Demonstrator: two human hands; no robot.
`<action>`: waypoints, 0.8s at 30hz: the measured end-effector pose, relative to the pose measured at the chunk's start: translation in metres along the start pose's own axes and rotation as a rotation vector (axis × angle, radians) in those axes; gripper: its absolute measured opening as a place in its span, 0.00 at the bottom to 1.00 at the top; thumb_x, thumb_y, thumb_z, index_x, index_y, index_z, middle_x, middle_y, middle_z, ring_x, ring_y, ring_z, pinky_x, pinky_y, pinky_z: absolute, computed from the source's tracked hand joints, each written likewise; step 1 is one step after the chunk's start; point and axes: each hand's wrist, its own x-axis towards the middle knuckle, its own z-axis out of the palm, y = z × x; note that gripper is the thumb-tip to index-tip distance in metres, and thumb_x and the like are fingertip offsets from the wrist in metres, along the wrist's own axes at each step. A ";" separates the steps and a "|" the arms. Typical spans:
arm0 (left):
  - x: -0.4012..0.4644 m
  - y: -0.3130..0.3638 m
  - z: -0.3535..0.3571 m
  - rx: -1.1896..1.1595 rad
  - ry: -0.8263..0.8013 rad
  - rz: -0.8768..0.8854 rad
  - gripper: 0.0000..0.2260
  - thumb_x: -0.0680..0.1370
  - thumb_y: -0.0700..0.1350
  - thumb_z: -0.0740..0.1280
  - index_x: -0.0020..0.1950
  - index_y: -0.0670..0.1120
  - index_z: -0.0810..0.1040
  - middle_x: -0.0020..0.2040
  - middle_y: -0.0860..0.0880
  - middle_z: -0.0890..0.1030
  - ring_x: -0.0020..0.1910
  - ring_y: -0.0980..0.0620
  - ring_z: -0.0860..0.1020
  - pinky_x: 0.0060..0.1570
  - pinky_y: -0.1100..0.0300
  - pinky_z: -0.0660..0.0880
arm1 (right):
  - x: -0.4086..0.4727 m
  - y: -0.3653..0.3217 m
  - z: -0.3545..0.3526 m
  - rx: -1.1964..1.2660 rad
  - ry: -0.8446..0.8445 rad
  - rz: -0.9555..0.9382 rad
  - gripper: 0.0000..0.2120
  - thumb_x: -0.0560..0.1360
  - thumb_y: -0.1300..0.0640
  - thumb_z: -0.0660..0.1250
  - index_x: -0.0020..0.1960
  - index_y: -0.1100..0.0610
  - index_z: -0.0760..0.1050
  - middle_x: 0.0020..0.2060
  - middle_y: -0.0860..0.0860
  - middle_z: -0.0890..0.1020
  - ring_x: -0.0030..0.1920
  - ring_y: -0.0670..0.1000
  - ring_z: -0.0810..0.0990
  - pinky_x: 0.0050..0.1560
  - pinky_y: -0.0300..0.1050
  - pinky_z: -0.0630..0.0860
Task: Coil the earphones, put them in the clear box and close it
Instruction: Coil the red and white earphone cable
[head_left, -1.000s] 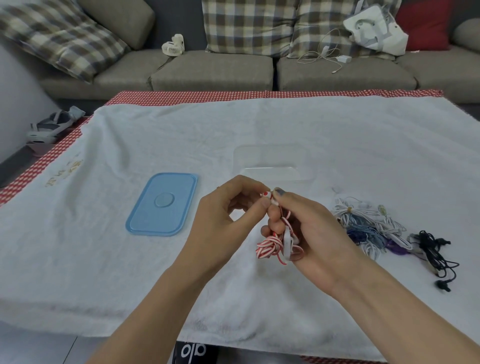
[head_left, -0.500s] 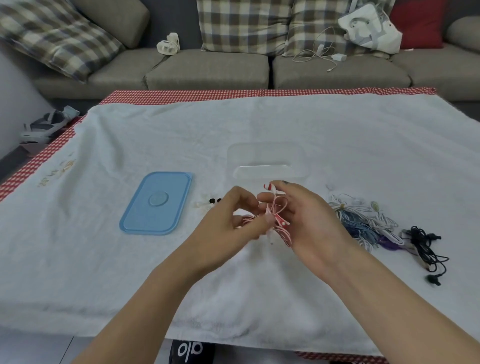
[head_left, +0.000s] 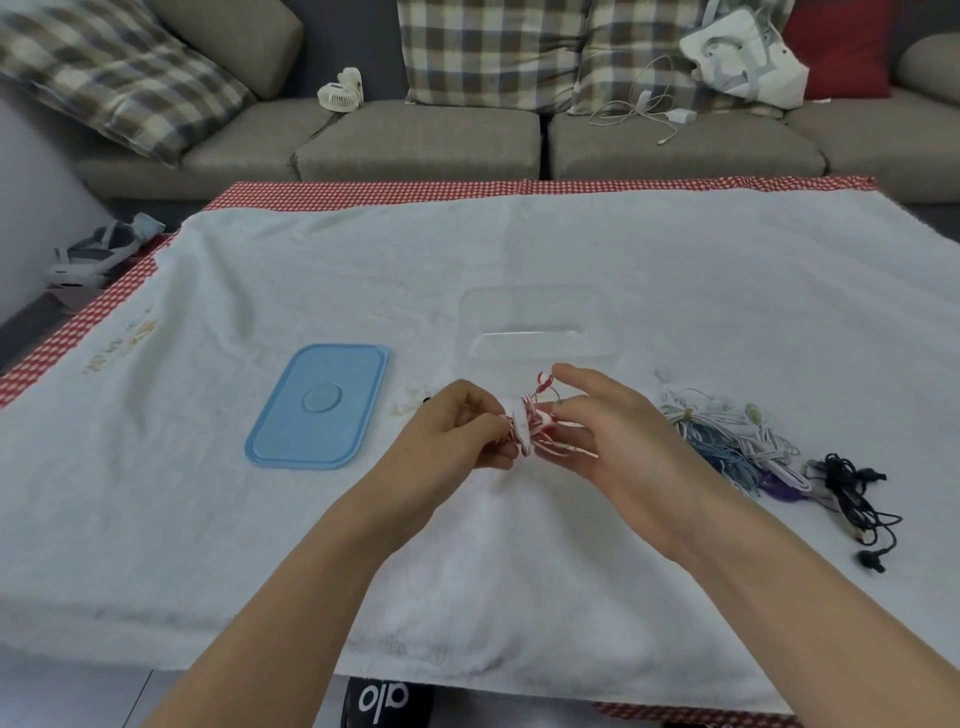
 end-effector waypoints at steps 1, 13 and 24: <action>0.001 0.001 0.000 -0.023 0.009 -0.002 0.03 0.80 0.34 0.64 0.49 0.39 0.77 0.38 0.44 0.83 0.40 0.49 0.82 0.51 0.56 0.82 | -0.001 0.000 -0.001 -0.033 0.001 -0.023 0.21 0.78 0.64 0.63 0.68 0.47 0.74 0.54 0.56 0.84 0.50 0.53 0.85 0.59 0.51 0.80; 0.001 0.006 -0.001 -0.057 0.034 -0.007 0.06 0.81 0.35 0.61 0.47 0.40 0.77 0.38 0.45 0.81 0.36 0.52 0.79 0.45 0.59 0.79 | -0.013 -0.008 -0.009 -0.475 -0.119 -0.346 0.20 0.74 0.72 0.63 0.51 0.50 0.84 0.56 0.48 0.80 0.44 0.49 0.87 0.51 0.48 0.82; -0.002 0.010 0.002 0.022 -0.005 -0.006 0.05 0.72 0.43 0.62 0.42 0.43 0.77 0.37 0.43 0.78 0.34 0.51 0.73 0.40 0.55 0.71 | -0.006 -0.003 -0.014 -0.604 -0.010 -0.472 0.05 0.77 0.55 0.70 0.47 0.45 0.83 0.49 0.40 0.80 0.46 0.44 0.82 0.45 0.39 0.78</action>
